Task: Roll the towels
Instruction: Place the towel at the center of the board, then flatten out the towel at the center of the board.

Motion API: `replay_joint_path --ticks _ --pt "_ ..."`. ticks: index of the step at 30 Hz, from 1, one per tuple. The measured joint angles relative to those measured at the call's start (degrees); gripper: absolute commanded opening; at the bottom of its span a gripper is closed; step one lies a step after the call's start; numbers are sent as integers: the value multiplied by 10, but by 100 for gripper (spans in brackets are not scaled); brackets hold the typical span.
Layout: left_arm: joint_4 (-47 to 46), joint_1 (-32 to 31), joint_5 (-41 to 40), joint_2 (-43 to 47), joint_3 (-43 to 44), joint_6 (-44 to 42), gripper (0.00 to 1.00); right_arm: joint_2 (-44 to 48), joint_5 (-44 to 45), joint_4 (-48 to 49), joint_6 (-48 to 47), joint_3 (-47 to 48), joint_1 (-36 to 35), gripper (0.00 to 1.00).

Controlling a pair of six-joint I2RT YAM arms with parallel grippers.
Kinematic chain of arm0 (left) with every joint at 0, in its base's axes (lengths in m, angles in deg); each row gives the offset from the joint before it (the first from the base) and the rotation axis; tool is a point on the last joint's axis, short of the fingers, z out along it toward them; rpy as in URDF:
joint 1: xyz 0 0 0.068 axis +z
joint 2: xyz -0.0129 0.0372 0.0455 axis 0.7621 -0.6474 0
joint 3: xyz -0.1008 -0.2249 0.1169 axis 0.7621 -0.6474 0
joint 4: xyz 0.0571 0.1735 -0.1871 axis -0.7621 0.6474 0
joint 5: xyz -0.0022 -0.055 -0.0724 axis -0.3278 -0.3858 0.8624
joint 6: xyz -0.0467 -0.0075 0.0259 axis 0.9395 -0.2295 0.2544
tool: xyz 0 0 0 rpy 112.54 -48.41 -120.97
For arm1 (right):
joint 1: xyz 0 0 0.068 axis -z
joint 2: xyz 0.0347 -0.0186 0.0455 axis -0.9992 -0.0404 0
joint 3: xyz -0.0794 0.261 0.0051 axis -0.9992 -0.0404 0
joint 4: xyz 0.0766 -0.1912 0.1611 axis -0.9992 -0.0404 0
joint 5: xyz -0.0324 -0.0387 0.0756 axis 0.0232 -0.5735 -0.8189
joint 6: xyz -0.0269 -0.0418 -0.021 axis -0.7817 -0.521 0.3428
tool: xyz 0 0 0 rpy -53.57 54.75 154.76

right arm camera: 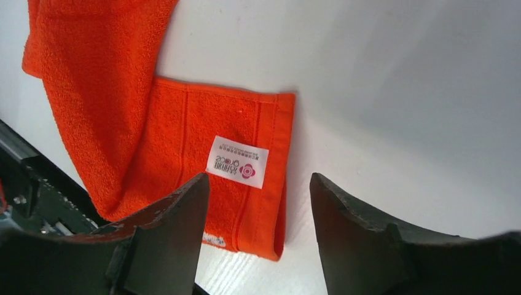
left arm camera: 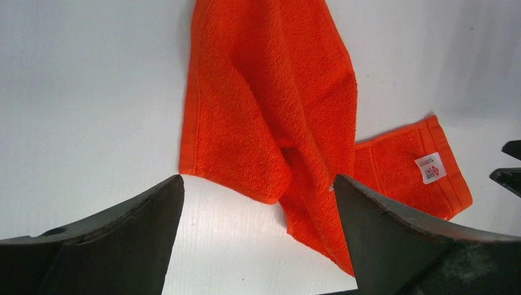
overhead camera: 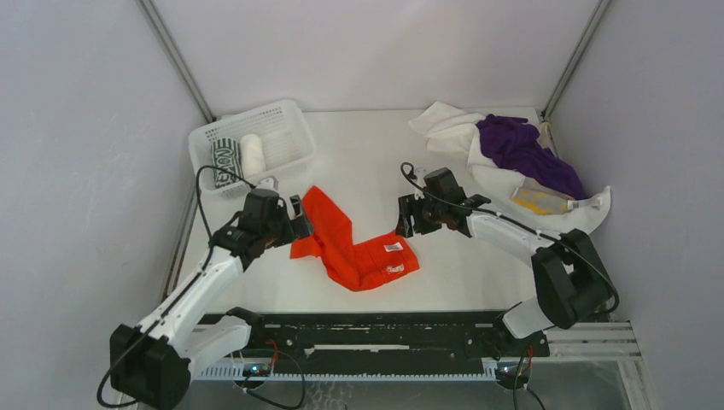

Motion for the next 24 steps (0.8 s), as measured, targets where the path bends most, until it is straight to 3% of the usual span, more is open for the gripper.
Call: replay_joint_path --ticks 13,18,24 --pt "-31 0 21 -278 160 -47 85 -163 -142 87 47 2 50 41" --pt "-33 0 27 -333 162 -51 85 -188 -169 115 57 9 51 26" --pt "-59 0 29 -337 129 -41 85 -201 -171 119 57 13 55 9"
